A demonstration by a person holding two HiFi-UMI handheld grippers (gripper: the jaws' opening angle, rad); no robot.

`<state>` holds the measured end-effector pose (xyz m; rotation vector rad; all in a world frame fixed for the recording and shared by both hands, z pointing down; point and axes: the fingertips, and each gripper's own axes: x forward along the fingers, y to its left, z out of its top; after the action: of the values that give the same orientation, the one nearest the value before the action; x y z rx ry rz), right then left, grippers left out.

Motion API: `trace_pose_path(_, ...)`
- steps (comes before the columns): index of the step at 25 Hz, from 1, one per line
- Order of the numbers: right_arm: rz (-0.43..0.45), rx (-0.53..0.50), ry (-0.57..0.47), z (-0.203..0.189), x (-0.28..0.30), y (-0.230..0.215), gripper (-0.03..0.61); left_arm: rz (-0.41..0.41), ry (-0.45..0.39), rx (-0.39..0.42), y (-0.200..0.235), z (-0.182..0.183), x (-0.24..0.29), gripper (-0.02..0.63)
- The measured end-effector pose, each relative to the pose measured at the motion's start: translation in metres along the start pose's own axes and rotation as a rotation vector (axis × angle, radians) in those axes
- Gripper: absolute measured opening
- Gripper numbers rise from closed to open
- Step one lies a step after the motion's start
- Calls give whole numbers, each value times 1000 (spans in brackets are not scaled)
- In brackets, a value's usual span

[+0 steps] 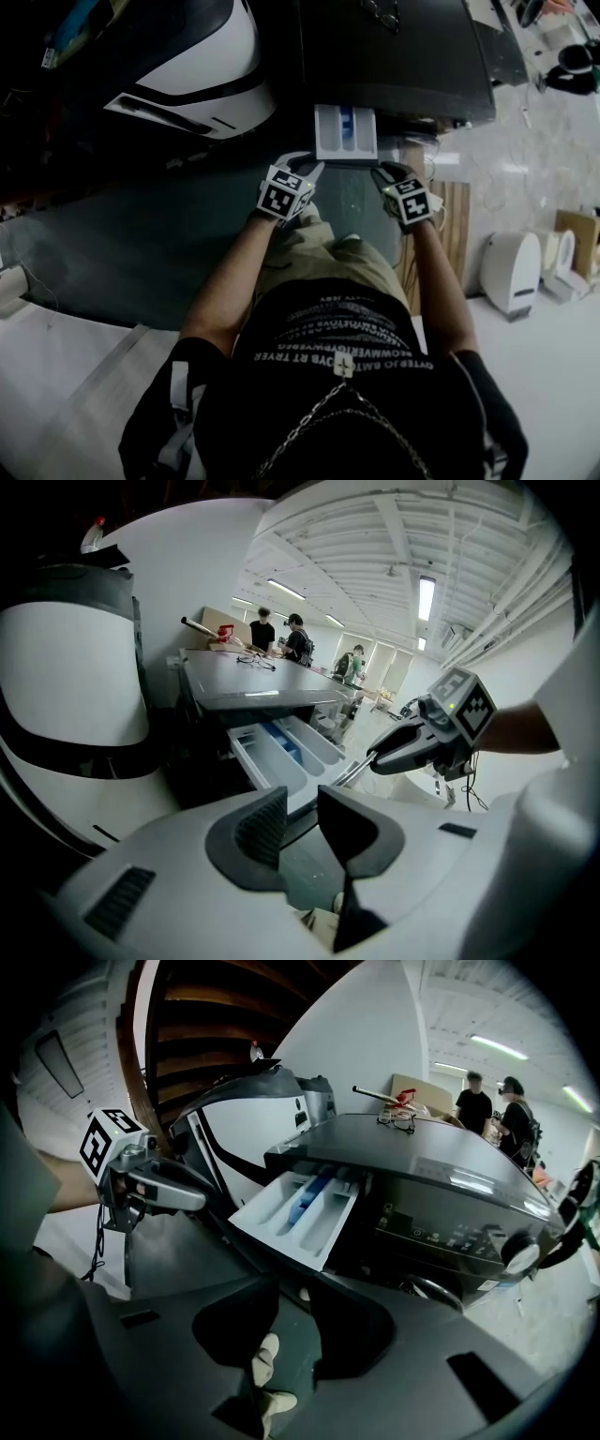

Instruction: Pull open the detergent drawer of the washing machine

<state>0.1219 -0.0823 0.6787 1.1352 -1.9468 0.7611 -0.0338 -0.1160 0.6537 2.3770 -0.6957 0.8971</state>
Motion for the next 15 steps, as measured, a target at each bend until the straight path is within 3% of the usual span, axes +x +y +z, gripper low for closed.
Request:
trace_pose_path(6,25,29,-32,-2,-1,-2,101,58,-40,-14,0,1,4,101)
trace_pose_path(11,47,62,-59,-5,-16,3,103,60,-34,-76,-3,4,-4,101)
trace_pose_path(15,53,56,-131,-2,-40,7,100,86,-100,-119,-13,14,-22,101)
